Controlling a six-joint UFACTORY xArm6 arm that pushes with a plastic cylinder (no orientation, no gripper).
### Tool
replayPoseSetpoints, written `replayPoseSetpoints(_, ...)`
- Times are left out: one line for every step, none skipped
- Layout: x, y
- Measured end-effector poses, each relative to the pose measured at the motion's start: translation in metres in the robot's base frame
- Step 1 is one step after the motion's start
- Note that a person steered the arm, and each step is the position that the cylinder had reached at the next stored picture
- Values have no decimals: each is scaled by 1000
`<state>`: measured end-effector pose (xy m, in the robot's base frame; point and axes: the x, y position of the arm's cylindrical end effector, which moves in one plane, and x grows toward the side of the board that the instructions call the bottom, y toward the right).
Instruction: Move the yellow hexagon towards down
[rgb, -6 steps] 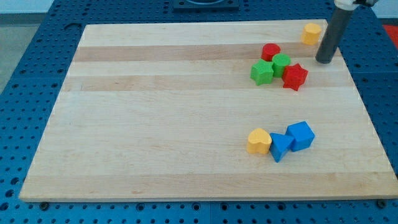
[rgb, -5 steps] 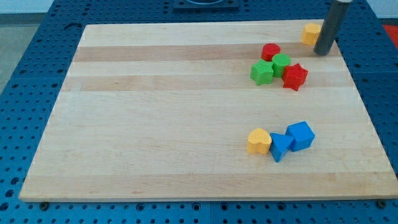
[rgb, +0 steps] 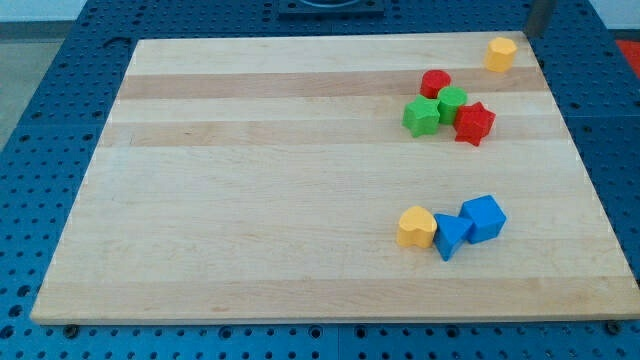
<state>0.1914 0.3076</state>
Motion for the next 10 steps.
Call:
replayPoseSetpoints(1, -2)
replayPoseSetpoints(8, -29)
replayPoseSetpoints(19, -60)
replayPoseSetpoints(26, -72)
replayPoseSetpoints(32, -77)
replayPoseSetpoints(70, -77)
replayPoseSetpoints(110, -77)
replayPoseSetpoints(148, -76)
replayPoseSetpoints(189, -76)
replayPoseSetpoints(197, -76)
